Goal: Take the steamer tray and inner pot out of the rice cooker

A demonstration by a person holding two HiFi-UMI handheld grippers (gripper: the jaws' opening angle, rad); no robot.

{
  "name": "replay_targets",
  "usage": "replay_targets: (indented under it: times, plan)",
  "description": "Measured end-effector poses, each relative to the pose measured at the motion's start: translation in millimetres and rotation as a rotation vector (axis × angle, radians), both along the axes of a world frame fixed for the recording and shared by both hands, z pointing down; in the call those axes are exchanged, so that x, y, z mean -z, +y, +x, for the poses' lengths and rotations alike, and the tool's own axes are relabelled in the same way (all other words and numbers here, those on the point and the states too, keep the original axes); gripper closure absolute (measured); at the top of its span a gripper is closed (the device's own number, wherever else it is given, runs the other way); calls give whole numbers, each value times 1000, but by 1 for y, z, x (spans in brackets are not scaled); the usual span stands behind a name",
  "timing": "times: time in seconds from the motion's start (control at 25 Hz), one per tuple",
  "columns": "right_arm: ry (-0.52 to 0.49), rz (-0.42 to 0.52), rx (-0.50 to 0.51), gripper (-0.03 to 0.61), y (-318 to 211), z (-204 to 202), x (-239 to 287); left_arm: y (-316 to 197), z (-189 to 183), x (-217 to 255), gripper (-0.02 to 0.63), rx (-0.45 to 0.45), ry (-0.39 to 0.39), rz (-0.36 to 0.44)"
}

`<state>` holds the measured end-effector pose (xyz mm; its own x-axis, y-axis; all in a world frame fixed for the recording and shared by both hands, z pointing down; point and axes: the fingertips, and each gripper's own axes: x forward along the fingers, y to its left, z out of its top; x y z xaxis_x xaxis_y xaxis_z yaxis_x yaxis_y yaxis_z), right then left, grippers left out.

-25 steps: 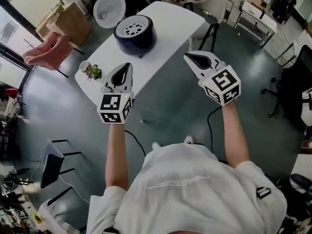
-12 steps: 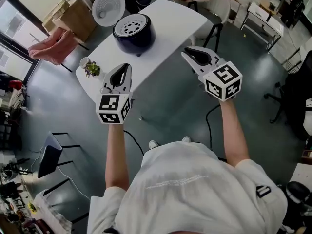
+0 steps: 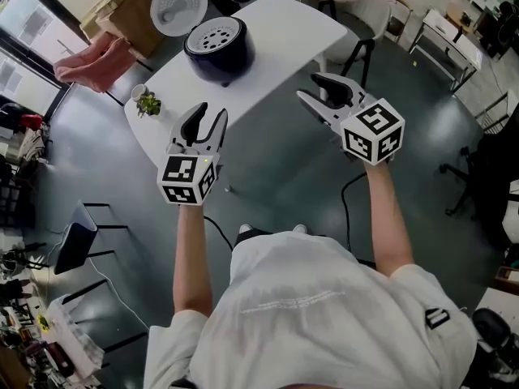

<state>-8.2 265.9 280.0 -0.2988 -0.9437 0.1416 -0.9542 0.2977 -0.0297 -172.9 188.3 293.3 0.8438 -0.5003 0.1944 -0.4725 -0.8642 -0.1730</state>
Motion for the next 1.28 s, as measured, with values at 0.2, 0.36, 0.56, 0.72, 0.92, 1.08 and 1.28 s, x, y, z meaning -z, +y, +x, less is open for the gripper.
replay_targets:
  times: [0.2,0.36,0.56,0.72,0.92,1.08,1.28]
  plan:
    - [6,-4,0,337,1,2,-3,0,-6,-2,405,27,-13,-22]
    - [43,-26,-6,311,-1,8,-12,-3,-4,-6,405,42,-23,-32]
    - [89,-49,-2,311,-7,16,-20,-12,5,-16,405,53,-37,-49]
    - [105,-42,-10,311,-19,28,-19,-26,14,-19,405,58,-29,-52]
    - [131,-49,-5,311,-47,47,-26,-59,30,-29,405,82,-33,-52]
    - [140,-62,-6,311,-84,67,-34,-96,45,-38,405,91,-31,-54]
    - [158,-93,3,311,-139,93,-46,-151,71,-54,405,101,-25,-79]
